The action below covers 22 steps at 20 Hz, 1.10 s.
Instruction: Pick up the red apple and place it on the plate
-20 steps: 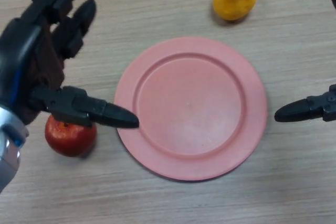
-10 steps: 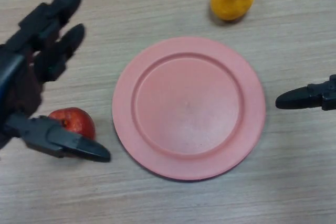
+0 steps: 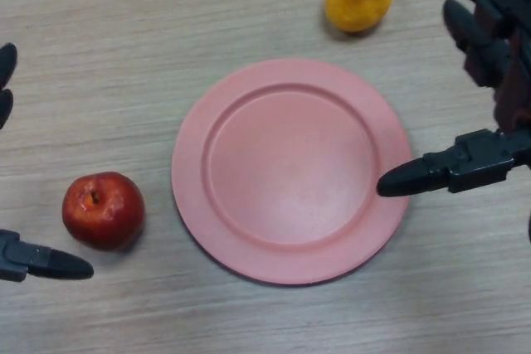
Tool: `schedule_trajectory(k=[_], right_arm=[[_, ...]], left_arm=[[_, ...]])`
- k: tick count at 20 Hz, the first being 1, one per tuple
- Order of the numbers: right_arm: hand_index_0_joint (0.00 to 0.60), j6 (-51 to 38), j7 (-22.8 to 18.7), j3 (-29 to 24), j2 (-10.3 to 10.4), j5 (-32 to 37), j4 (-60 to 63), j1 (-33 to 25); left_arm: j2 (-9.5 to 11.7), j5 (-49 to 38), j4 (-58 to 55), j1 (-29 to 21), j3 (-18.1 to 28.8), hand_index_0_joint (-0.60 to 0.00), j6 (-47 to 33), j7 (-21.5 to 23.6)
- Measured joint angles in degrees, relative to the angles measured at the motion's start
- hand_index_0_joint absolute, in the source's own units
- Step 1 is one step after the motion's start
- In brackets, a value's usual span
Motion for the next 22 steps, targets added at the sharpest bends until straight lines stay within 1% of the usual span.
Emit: schedule_trajectory(k=[1, 2, 3, 4, 6, 8, 9, 10, 11, 13, 14, 15, 16, 18, 20, 21, 22], right_arm=[[0.000, 1.1, -0.4, 0.2, 0.2, 1.2, -0.3, -1.0], [0.000, 1.8, -2.0, 0.2, 0.4, 2.0, -0.4, -2.2], [0.000, 1.7, -3.2, 0.1, 0.6, 2.8, -0.5, -3.3], [0.000, 1.7, -3.5, 0.1, 0.7, 3.1, -0.4, -3.4], [0.000, 1.7, -5.0, 0.1, 0.9, 5.6, 0.0, -3.4], [0.000, 1.7, -7.1, 0.1, 0.8, 6.3, 0.3, -3.3], [0.000, 1.7, -8.5, -0.3, 0.7, 7.9, 0.3, -3.3], [0.000, 1.7, -8.5, -0.3, 0.6, 8.0, 0.3, -3.3], [0.000, 1.7, -8.5, -0.3, 0.5, 8.0, 0.3, -3.3], [0.000, 2.1, -8.8, -0.3, 0.0, 8.2, 0.3, -3.4], [0.000, 3.1, -9.3, -0.7, -0.3, 9.1, 0.3, -3.5], [0.000, 4.5, -10.3, -1.7, -0.3, 11.6, 0.3, -3.6], [0.000, 4.8, -10.5, -1.8, -0.3, 11.7, 0.3, -3.6], [0.000, 4.8, -11.4, -2.0, -0.5, 12.7, 0.3, -3.7], [0.000, 5.0, -12.2, -2.2, -0.6, 12.9, -0.3, -3.8], [0.000, 5.2, -12.4, -2.2, -1.0, 13.2, -0.5, -3.8], [0.000, 5.9, -13.1, -2.4, -1.4, 14.3, -0.5, -3.9]], left_arm=[[-0.1, 1.5, 2.8, 0.0, -0.3, 0.000, -3.1, 0.2], [-0.1, 4.7, 5.0, 0.0, -1.1, 0.000, -6.4, 0.3], [-0.4, 7.7, 8.0, 0.3, -2.8, 0.000, -10.1, 1.1], [-0.5, 8.9, 10.1, 0.7, -3.6, 0.000, -13.1, 2.0], [-0.6, 12.1, 14.4, 1.1, -5.1, 0.000, -17.3, 3.0], [-0.6, 12.1, 17.0, 0.9, -6.1, 0.000, -19.1, 5.7], [-0.6, 12.3, 17.6, 0.8, -6.5, -0.150, -20.3, 7.0], [-0.6, 12.4, 17.6, 0.8, -6.5, -0.249, -20.9, 7.0], [-0.6, 14.1, 17.8, 0.8, -6.5, -0.400, -22.2, 7.1], [-0.4, 15.4, 19.9, 1.2, -7.4, -0.599, -24.5, 7.1], [-0.4, 17.6, 20.4, 1.5, -8.4, -0.600, -24.6, 7.0], [-0.5, 18.3, 20.7, 1.7, -9.2, -0.600, -24.6, 6.6], [-0.5, 18.3, 20.1, 1.7, -9.2, -0.600, -24.0, 6.0], [-0.5, 18.1, 17.5, 1.9, -9.2, -0.600, -20.7, 2.3], [-0.3, 17.6, 13.0, 2.2, -9.1, -0.600, -16.4, -2.7], [-0.2, 15.2, 9.2, 2.1, -8.6, -0.600, -12.9, -5.6], [-0.2, 14.0, 6.1, 1.9, -8.3, -0.600, -10.7, -6.2]])
